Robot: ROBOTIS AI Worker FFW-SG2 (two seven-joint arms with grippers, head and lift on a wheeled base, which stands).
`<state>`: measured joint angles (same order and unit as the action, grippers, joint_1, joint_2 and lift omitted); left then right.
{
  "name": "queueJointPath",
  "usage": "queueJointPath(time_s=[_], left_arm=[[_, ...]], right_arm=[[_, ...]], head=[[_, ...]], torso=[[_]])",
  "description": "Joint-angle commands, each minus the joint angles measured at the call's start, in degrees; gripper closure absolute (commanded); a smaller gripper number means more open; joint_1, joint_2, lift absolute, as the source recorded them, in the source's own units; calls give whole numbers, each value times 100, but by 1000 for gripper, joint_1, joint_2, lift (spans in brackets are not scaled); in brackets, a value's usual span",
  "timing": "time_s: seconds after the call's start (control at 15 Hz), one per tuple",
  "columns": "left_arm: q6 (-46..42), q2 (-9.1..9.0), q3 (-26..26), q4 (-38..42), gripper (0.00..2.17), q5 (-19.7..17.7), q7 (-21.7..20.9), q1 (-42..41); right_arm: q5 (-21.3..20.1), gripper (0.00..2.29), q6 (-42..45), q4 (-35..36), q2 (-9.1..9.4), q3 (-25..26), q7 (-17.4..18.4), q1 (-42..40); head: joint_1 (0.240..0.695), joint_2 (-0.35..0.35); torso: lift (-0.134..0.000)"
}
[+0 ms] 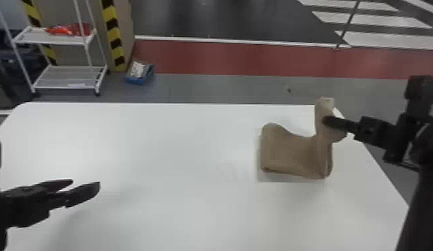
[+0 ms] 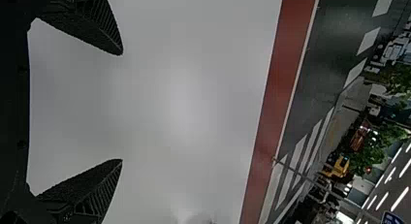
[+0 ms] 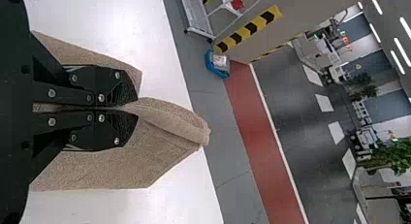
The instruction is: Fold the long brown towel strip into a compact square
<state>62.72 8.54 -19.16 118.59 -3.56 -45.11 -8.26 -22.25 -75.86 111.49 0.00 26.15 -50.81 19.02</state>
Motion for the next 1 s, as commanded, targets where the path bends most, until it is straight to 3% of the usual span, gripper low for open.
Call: queueJointPath(time_s=[0.0, 0.47, 0.67, 0.8, 0.87, 0.93], left_arm=[[0, 16, 0, -55, 97, 5, 2, 0], [-53, 42, -26, -99, 97, -13, 2, -61], [-53, 33, -26, -108, 100, -22, -15, -61], [-53, 33, -26, -117, 100, -22, -15, -61], [-53, 33, -26, -117, 100, -22, -15, -61], [-53, 33, -26, -117, 100, -30, -15, -70]], right_arm=[[-254, 1447, -39, -22, 5, -497, -8, -171], [-605, 1447, 769, -646, 5, -1156, 247, -276], [-614, 1244, 910, -883, 5, -1543, 255, -355], [-667, 1244, 1156, -971, 5, -1807, 255, -434], [-667, 1109, 1262, -1015, 5, -1877, 247, -469], [-632, 741, 1279, -1050, 5, -1947, 255, -487]], head=[[695, -94], [695, -33], [695, -20], [695, 7], [695, 18], [695, 26]], torso=[[-125], [-125], [-125], [-125], [-125], [-125]])
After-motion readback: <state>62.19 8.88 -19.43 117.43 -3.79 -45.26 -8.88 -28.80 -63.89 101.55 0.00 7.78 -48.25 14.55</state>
